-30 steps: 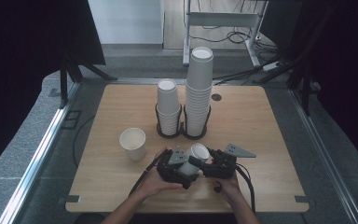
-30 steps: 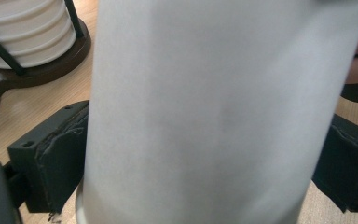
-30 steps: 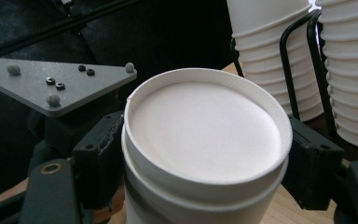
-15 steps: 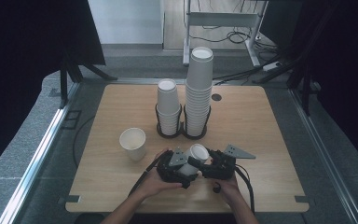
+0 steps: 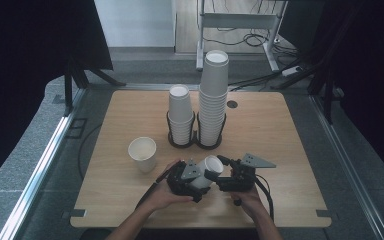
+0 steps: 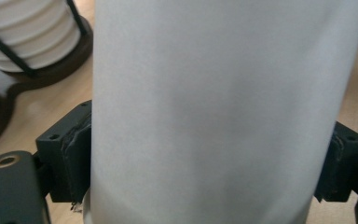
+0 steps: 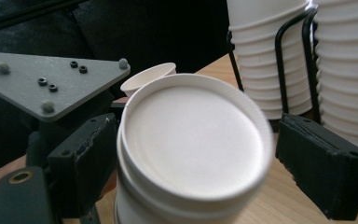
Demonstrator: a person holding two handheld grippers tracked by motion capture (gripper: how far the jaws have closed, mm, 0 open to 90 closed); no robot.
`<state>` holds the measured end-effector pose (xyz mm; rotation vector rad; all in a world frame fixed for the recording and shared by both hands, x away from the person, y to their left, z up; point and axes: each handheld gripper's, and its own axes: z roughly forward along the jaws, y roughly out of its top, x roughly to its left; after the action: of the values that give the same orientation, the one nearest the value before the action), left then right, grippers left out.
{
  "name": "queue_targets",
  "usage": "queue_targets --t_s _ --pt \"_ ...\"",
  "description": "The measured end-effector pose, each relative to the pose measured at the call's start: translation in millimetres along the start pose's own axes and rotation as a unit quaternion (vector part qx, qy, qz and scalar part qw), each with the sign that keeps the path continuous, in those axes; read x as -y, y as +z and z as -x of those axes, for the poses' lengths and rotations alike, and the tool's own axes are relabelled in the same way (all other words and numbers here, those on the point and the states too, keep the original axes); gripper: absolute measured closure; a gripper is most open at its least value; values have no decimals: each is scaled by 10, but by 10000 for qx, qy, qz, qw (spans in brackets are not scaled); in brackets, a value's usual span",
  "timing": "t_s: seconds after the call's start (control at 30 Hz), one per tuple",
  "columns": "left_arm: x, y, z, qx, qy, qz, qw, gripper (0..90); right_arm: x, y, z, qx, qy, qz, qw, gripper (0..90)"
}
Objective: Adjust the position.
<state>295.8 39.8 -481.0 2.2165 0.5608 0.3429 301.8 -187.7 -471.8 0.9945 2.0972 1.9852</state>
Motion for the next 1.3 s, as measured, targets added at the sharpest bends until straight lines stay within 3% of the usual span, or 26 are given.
queue_targets --t_s 0.47,0.57,0.7,0.8,0.9,1.03,1.1,1.23,1.3 --pt "1 -79 -108 -169 -32 -37 9998 124 -253 -256 47 15 -506 -185 9985 137" --pt "-22 -78 -110 -205 -13 -51 9998 125 -284 -280 67 27 -643 -384 9972 140" --pt "-61 -89 -106 -220 39 -22 9997 126 -332 -266 109 88 -886 -794 9929 139" --pt "-73 -92 -110 -237 88 -70 9997 126 -405 -271 156 -51 -914 -1066 9901 139" --pt "-69 -82 -122 -236 87 -129 9996 126 -470 -261 188 -80 -1056 -1362 9850 139" --pt "-52 -60 -152 -242 100 -208 9994 126 -538 -222 195 -169 -1284 -1770 9757 137" --pt "-45 -49 -159 -264 117 -258 9992 126 -574 -192 185 -168 -1445 -1994 9691 136" --pt "-51 -41 -162 -317 200 -348 9987 126 -654 -124 161 -194 -1786 -2471 9522 136" --pt "-65 -45 -166 -328 226 -353 9986 126 -691 -91 162 -201 -1901 -2643 9453 136"
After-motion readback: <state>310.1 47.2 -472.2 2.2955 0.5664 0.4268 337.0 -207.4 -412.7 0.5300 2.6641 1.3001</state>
